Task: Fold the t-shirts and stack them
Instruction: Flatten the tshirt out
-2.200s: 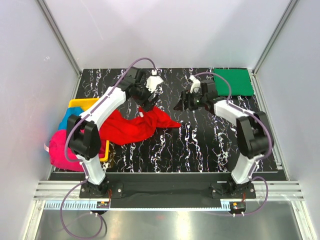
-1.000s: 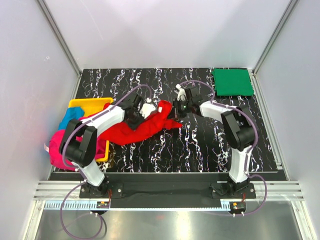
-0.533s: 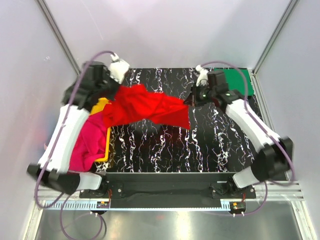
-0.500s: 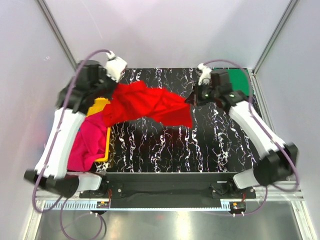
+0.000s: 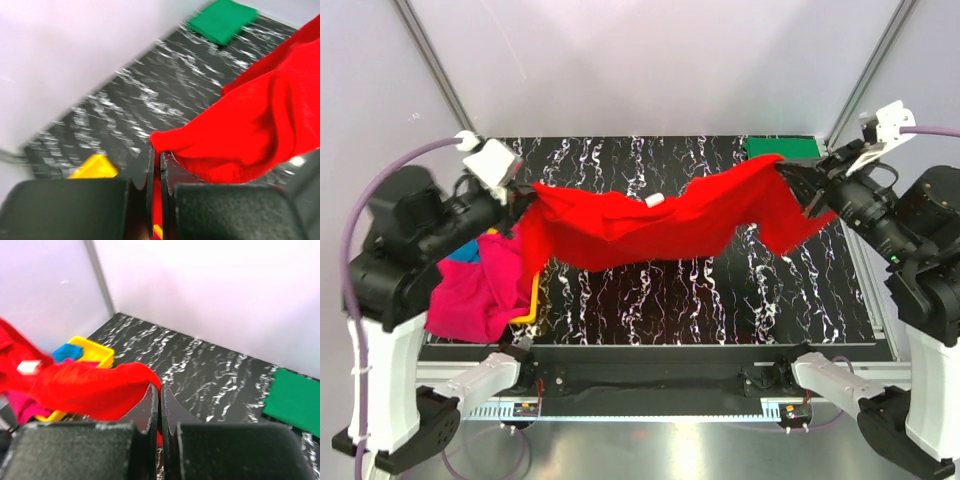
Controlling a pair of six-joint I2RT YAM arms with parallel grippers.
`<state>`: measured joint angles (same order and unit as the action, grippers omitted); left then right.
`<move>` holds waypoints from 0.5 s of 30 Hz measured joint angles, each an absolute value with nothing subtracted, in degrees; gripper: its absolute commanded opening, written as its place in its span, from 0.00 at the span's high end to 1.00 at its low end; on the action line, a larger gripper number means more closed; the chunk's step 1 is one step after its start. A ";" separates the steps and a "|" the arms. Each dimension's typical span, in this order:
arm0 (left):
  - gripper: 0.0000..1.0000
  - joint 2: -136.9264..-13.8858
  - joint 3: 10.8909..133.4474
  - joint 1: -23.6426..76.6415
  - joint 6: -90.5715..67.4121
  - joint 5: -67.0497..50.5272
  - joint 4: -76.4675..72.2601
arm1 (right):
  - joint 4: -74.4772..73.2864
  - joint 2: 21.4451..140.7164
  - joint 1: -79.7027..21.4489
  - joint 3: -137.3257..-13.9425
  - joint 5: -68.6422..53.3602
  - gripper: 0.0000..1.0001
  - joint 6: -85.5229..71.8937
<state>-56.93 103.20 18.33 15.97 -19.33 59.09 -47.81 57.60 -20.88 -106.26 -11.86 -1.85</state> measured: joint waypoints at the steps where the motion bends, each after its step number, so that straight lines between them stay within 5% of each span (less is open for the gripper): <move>1: 1.00 -57.71 101.75 18.70 14.59 -20.29 58.67 | -48.42 58.11 -20.88 -107.39 -10.70 1.00 -1.69; 5: 1.00 -64.86 100.09 19.03 11.73 -20.27 57.95 | -50.72 65.43 -20.88 -112.66 -6.46 1.00 -0.34; 15: 1.00 -90.17 115.98 14.59 7.35 -17.80 51.79 | -47.48 105.89 -17.93 -137.97 3.66 1.00 2.13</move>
